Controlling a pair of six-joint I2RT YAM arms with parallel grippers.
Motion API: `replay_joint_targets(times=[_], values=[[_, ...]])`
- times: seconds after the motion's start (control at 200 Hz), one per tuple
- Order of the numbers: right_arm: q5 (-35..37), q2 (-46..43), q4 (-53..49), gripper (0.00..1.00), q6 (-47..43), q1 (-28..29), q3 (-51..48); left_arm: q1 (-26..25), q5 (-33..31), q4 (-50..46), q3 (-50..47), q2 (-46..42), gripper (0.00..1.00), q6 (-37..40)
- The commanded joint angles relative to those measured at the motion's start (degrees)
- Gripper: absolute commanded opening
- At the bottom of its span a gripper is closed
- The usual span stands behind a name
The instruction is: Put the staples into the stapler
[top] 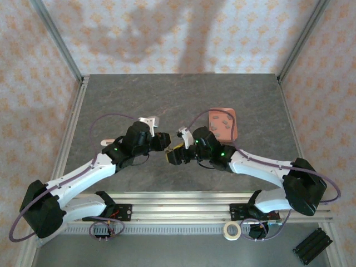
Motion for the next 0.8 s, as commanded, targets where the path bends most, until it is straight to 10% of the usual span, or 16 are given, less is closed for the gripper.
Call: replay_joint_targets(times=[0.0, 0.3, 0.581, 0.796], values=[[2.04, 0.82, 2.72, 0.51, -0.01, 0.39, 2.42, -0.16, 1.34, 2.61, 1.73, 0.16, 0.22, 0.53], [9.61, -0.72, 0.57, 0.26, -0.24, 0.39, 1.42, -0.08, -1.84, 1.17, 0.92, -1.65, 0.35, -0.43], [30.56, -2.01, 2.77, 0.25, 1.78, 0.48, -2.85, 2.15, -13.57, -7.91, -2.44, -7.99, 0.99, -2.77], [36.58, 6.29, 8.48, 0.27, 0.51, 0.48, -2.09, 4.46, -17.97, -14.21, -4.33, -11.64, 1.00, -3.26]])
